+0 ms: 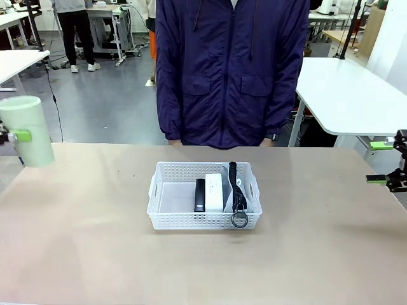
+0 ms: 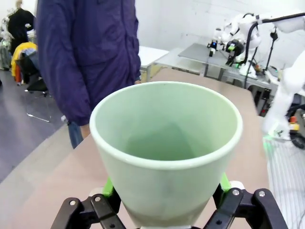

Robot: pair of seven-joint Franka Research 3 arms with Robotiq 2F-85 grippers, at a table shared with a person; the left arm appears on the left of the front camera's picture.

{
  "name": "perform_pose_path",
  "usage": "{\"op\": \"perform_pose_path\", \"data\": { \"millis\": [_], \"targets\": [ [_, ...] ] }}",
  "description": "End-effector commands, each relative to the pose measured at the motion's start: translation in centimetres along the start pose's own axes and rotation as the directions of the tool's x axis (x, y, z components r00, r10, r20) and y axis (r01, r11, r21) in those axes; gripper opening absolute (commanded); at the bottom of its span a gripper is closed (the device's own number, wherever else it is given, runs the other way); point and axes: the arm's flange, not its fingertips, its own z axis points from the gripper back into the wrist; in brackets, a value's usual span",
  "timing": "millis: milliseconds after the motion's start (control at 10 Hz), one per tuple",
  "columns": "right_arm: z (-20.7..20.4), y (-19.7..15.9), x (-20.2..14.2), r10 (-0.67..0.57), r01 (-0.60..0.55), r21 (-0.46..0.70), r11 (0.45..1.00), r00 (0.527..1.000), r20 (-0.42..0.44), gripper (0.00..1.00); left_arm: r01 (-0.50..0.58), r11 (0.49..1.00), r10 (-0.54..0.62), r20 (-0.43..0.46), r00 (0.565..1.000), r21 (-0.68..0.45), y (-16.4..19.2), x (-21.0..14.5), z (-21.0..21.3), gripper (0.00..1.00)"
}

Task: Efficiently arrange items inside the basket to fit them all.
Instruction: Pick up the Reusable plastic cup and place it inside the Organizing basket.

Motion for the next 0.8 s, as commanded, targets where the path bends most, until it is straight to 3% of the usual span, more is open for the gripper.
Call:
{"op": "perform_pose_path", "data": {
  "millis": [0,100,300,400,500,600,700],
  "targets": [
    [0.1,0.4,0.0,0.002,-0.002,0.013,1.0,1.0,0.003,1.0,-0.065,0.997,0.062,-0.077,0.995,-0.038,-4.2,4.0,-0.4,0.31],
    [0.1,0.4,0.0,0.002,-0.002,0.013,1.0,1.0,0.003,1.0,-0.035,0.998,0.027,-0.139,0.99,-0.049,-5.8,5.3,-0.8,0.0],
    [0.1,0.4,0.0,0.002,-0.002,0.013,1.0,1.0,0.003,1.0,0.019,0.996,-0.045,-0.307,0.951,-0.087,-8.6,6.0,-4.5,0.0],
    [0.1,0.4,0.0,0.002,-0.002,0.013,1.0,1.0,0.003,1.0,0.084,0.994,-0.106,-0.39,0.915,-0.073,-9.8,5.9,-7.1,0.31],
    [0.1,0.4,0.0,0.002,-0.002,0.013,1.0,1.0,0.003,1.0,0.116,0.99,-0.14,-0.427,0.893,-0.083,-10.9,5.9,-9.1,0.31],
    [0.1,0.4,0.0,0.002,-0.002,0.013,1.0,1.0,0.003,1.0,0.118,0.987,-0.157,-0.476,0.865,-0.112,-11.7,5.6,-11.3,0.0],
    [0.1,0.4,0.0,0.002,-0.002,0.013,1.0,1.0,0.003,1.0,0.103,0.987,-0.154,-0.5,0.852,-0.127,-12.3,5.3,-13.0,0.31]
  ]
}}
